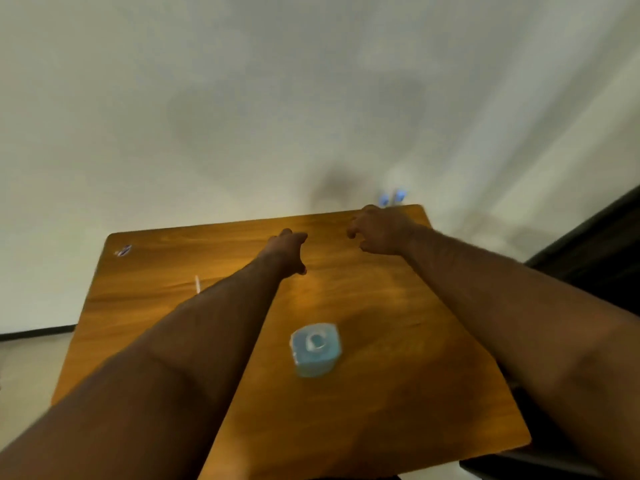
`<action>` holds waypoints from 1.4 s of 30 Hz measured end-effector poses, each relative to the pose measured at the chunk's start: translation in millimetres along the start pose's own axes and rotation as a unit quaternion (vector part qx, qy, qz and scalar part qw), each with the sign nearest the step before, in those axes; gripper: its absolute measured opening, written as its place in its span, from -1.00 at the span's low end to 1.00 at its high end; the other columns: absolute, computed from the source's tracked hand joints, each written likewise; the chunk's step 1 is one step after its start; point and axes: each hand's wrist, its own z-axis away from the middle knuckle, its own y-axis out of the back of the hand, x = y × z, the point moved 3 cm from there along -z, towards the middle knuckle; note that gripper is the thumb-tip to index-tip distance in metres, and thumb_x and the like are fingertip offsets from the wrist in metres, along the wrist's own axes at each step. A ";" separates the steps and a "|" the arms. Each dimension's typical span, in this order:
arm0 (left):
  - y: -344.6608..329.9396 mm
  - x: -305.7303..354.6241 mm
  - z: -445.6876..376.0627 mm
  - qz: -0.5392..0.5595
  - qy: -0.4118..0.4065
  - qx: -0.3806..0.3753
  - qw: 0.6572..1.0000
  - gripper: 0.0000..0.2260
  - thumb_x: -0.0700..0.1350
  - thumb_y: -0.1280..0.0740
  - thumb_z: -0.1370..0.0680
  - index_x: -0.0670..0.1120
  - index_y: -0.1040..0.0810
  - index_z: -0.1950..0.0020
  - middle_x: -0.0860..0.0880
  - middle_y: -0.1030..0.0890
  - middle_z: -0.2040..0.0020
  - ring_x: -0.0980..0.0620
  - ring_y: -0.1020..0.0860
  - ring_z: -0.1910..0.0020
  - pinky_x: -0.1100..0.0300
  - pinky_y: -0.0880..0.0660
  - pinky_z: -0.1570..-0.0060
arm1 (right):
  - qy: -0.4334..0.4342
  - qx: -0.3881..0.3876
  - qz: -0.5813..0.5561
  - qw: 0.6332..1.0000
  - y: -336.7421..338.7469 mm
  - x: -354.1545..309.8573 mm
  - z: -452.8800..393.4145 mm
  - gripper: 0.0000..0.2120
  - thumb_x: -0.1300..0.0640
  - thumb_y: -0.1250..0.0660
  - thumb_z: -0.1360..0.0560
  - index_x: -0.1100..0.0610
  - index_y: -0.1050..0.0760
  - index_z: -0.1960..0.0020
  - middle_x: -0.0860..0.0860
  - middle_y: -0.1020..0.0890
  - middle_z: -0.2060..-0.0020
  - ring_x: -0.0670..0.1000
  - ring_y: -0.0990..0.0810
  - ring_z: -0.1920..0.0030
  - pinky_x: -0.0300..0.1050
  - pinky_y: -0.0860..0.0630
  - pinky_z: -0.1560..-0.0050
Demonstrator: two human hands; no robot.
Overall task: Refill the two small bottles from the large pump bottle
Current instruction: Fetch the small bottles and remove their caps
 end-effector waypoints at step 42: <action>-126.2 124.6 -165.7 0.119 0.145 -0.063 0.980 0.11 -0.24 -0.60 -0.30 0.18 0.08 -0.58 -0.04 0.14 -0.62 -0.28 0.18 -0.56 -0.60 -0.10 -0.25 | -0.054 0.115 -0.231 0.965 -112.7 177.9 -52.1 -0.80 0.14 -0.40 -0.49 0.19 -0.56 -0.07 0.10 -0.62 0.00 0.09 -0.59 0.00 -0.10 -0.56 0.03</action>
